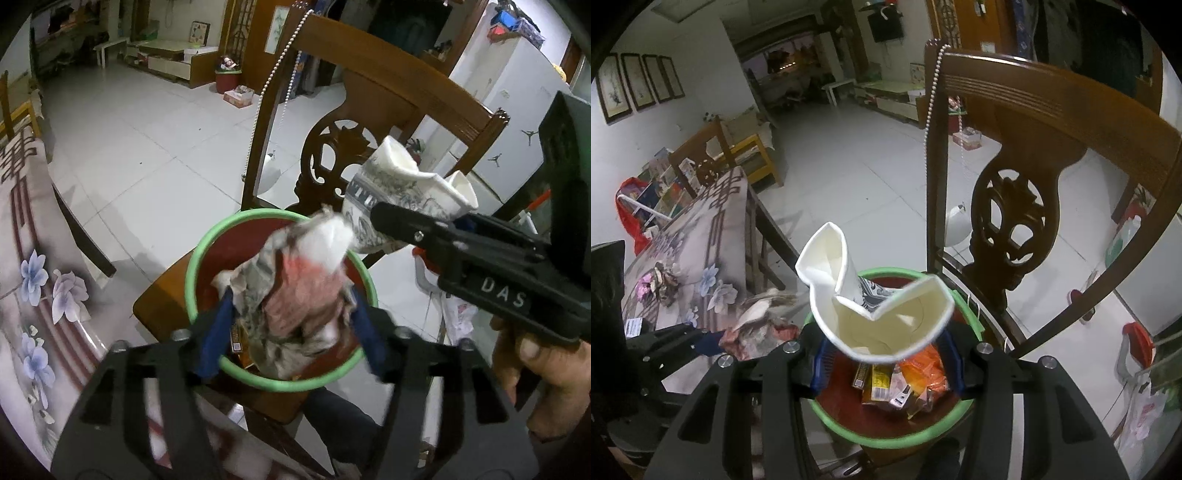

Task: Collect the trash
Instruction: 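Open both tools to drop the cup and paper into the bin, then move both tools back over the table toward the milk cartons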

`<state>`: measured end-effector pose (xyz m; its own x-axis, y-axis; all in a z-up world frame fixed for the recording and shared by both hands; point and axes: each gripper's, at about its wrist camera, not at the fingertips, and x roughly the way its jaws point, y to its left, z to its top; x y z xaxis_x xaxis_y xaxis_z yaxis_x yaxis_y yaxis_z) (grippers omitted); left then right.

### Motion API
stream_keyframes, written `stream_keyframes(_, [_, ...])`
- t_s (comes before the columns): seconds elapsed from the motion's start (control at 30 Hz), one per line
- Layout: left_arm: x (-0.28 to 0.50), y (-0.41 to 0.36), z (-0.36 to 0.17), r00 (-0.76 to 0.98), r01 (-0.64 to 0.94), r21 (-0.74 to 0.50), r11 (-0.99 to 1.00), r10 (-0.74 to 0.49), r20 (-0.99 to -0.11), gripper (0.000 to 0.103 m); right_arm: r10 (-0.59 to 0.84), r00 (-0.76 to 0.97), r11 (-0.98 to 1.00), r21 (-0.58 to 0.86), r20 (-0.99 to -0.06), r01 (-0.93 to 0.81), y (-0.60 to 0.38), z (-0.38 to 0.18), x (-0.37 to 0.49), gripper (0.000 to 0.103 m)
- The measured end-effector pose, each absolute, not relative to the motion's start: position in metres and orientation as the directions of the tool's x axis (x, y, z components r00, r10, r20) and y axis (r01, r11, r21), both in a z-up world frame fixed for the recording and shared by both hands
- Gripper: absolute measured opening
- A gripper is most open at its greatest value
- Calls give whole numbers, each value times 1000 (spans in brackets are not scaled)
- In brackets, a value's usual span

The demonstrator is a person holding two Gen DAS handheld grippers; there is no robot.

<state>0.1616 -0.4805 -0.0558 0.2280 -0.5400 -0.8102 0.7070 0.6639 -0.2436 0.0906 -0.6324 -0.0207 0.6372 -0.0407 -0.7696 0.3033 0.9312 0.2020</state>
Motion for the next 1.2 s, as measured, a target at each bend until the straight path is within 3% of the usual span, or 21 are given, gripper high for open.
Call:
stream_keyframes(0.03, [163, -479, -55, 233, 703, -242, 669, -538, -810, 84, -47, 638, 930, 199, -769, 309, -633, -22, 91, 64])
stream_keyframes(0.1, [163, -471, -52, 253, 699, -237, 674, -543, -801, 95, -58, 643, 929, 195, -764, 316, -635, -21, 90, 81])
stream_keyframes(0.27, [167, -451, -53, 272, 671, -232, 704, -526, -806, 97, -75, 654, 926, 191, -753, 326, -634, -15, 88, 90])
stream_keyframes(0.77, [144, -353, 5, 379, 633, -208, 746, -532, -757, 98, -41, 692, 956, 172, -721, 237, -564, 22, 90, 94])
stream_keyframes(1.2, [126, -175, 35, 535, 458, -127, 880, -387, -751, 98, 93, 707, 986, 163, -701, 32, -422, 42, 105, 96])
